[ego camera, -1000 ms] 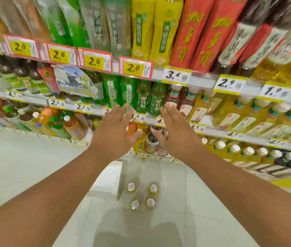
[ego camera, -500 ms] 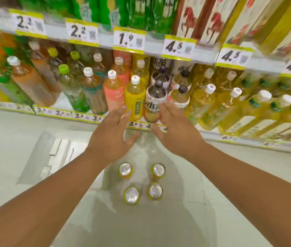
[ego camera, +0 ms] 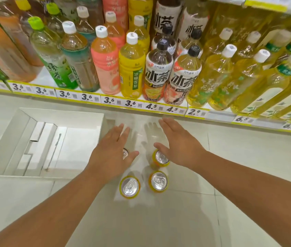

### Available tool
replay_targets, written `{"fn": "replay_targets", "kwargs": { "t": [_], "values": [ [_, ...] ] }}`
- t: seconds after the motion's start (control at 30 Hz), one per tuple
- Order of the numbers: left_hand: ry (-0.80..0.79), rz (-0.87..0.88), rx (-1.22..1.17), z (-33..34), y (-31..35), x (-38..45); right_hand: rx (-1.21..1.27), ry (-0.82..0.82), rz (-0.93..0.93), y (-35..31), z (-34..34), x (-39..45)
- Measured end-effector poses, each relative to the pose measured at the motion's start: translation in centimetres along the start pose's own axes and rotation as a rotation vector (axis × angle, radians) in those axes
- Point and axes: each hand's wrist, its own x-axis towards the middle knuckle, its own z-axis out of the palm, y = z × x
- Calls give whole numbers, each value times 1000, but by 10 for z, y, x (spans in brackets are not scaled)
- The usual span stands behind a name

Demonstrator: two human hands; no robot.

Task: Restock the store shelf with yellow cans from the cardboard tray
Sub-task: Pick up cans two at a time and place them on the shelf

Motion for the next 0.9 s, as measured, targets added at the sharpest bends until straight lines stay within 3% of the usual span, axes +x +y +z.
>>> {"fn": "replay_targets", "kwargs": {
  "t": [0.5,0.77,0.9],
  "values": [
    [-155,-149,-132,49,-13,-14,143,-280,128,15,56,-15],
    [-116,-285,-343,61,-20,-15,450,-251,376,15,69,-10],
    [-107,-388,-493,63,-21,-12,526,-219,392,14,70,-11]
  ]
}}
